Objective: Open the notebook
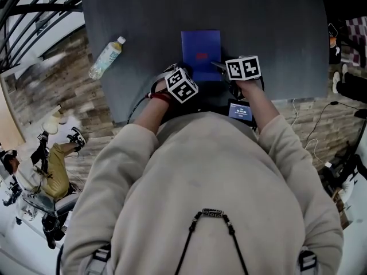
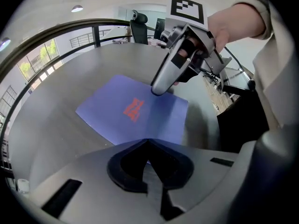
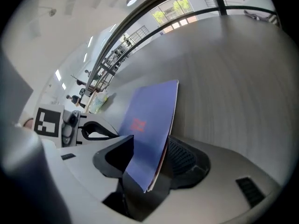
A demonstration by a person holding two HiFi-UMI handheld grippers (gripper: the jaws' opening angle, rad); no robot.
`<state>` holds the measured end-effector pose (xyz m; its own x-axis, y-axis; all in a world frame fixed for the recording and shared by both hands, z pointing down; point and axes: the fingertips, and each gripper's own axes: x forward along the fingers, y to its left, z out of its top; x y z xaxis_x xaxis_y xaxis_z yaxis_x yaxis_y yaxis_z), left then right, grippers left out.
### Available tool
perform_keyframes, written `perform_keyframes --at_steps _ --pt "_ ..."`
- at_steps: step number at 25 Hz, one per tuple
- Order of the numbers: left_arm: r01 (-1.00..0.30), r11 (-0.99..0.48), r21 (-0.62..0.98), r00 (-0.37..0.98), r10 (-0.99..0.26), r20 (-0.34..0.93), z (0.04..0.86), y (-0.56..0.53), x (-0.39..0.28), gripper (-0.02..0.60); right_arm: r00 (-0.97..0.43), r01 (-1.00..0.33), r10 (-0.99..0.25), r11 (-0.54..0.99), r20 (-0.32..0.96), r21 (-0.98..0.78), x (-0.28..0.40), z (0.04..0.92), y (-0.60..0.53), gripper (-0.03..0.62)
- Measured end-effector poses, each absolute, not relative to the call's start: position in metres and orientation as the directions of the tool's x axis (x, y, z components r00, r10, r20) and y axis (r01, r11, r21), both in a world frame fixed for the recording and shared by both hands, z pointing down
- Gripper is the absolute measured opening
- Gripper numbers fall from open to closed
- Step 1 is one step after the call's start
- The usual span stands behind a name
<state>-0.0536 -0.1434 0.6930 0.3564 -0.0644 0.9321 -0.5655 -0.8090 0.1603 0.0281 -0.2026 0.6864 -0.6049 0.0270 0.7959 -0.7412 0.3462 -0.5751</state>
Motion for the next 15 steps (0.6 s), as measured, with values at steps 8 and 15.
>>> perform_keyframes --at_steps 8,15 --pt "-0.543 -0.814 0.207 0.419 -0.049 0.907 0.692 -0.144 -0.056 0.002 -0.767 -0.591 0.043 0.34 0.64 -0.731 0.011 0.647 -0.207 0.219" --pt "-0.541 -0.803 0.251 0.477 -0.047 0.878 0.69 -0.146 -0.057 0.003 -0.829 -0.473 0.078 0.429 0.553 -0.77 -0.019 0.608 -0.195 0.219"
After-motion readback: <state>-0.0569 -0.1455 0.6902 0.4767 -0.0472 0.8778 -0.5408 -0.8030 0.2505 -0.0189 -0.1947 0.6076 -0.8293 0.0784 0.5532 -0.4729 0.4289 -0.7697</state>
